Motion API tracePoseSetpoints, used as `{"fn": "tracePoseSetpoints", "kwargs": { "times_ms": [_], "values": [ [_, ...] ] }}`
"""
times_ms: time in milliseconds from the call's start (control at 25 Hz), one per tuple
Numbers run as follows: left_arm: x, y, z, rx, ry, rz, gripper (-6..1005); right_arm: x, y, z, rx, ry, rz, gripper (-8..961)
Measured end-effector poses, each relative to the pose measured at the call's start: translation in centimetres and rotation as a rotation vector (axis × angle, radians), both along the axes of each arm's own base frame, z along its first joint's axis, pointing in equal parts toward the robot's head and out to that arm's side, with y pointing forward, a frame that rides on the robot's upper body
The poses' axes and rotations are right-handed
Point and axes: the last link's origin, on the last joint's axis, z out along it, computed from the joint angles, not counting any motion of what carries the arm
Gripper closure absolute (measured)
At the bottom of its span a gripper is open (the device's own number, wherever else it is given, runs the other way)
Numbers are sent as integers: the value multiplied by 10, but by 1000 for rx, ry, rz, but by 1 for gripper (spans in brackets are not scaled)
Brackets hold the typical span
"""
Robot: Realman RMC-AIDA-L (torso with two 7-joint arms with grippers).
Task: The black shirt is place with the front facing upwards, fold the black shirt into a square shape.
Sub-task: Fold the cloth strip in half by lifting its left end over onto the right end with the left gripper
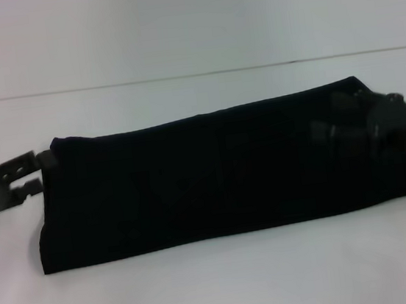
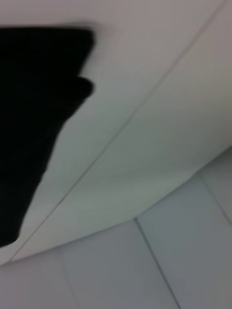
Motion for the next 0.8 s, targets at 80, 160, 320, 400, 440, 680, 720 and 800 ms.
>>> {"fn": "tracePoseSetpoints", "kwargs": {
  "times_ms": [80,160,320,400,440,680,720,800],
  "values": [
    [-4,-17,6,-37,-28,1,185,0,-11,-6,9,-12,70,110],
    [-10,-32,8,-74,-55,28,131,1,-19,-11,17,-23,114,74],
    [-25,-54,5,-151,-90,157,131,0,-28,-25,3,-55,163,20],
    [-31,-61,3,-181,-93,214,131,1,-31,-32,-11,-76,174,7],
    [-34,-64,2,-194,-96,239,131,2,-33,-35,-17,-90,179,8],
    [-42,-71,-5,-245,-109,346,132,8,-37,-51,-40,-167,210,11],
    [-43,-71,-8,-248,-112,361,132,9,-39,-53,-44,-177,219,11],
    [-44,-69,-12,-249,-122,377,132,9,-40,-56,-50,-197,240,12]
  ]
}}
